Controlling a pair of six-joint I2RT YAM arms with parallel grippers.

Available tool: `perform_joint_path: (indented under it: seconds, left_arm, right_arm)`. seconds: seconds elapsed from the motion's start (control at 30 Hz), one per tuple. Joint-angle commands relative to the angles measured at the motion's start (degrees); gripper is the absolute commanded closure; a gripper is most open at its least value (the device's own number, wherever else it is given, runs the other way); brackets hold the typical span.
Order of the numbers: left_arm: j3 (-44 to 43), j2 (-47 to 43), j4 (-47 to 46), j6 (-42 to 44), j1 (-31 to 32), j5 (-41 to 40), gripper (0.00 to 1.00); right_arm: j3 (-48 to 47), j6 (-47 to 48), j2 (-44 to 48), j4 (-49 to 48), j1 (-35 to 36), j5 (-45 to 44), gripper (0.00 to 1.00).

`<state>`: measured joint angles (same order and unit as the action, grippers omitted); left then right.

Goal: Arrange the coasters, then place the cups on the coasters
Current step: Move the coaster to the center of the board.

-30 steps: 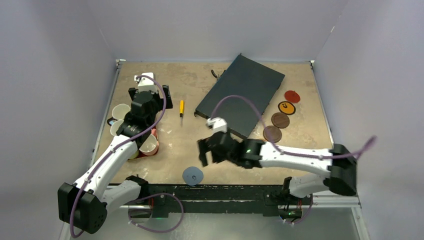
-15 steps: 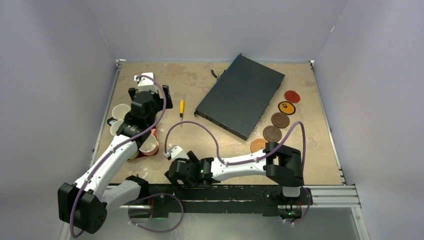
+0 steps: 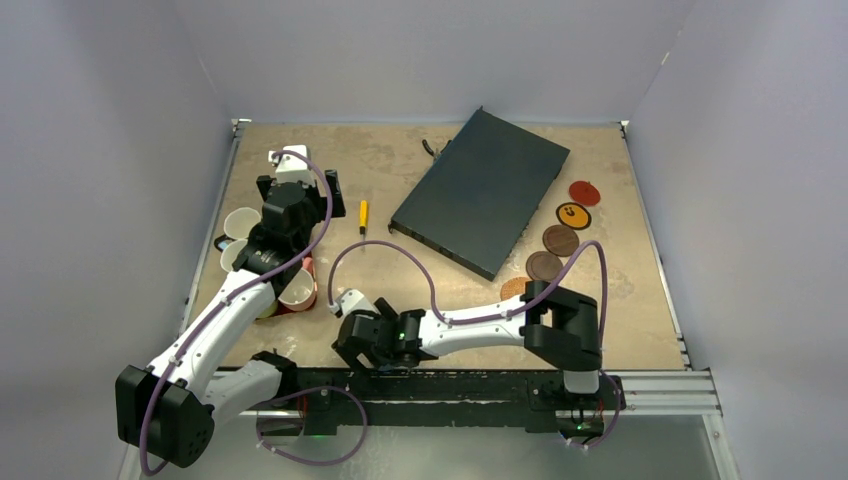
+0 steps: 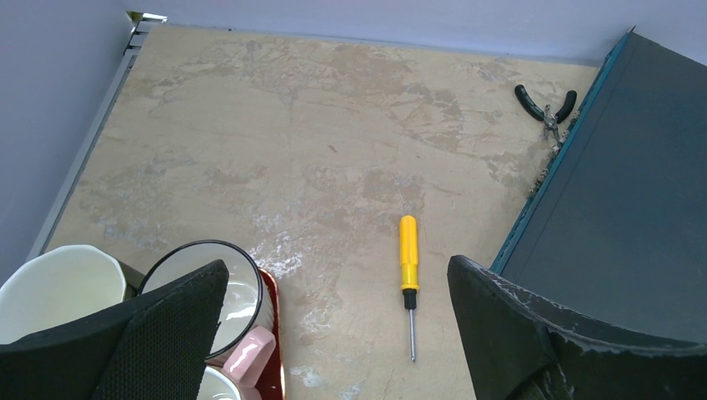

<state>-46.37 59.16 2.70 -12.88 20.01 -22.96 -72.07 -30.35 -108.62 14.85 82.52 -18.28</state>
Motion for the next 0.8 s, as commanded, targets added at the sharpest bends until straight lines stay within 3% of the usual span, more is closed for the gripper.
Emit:
perform_joint_path:
  seconds: [0.0, 0.27, 0.77]
  left_arm:
    - [-0.82, -0.19, -1.12, -0.56, 0.29, -0.07, 0.01]
    - [-0.83, 0.08, -1.12, -0.47, 0.36, -0.13, 0.01]
    - [-0.83, 0.17, -1.06, -0.39, 0.30, -0.18, 0.01]
  right_arm:
    - [-0.58, 2.19, -0.58, 1.21, -1.11, -0.04, 0.02]
    - [0.75, 2.97, -0.79, -0.57, -2.16, 3.91, 0.02]
    - [1.45, 2.75, -2.86, 1.17, -4.03, 3.63, 0.02]
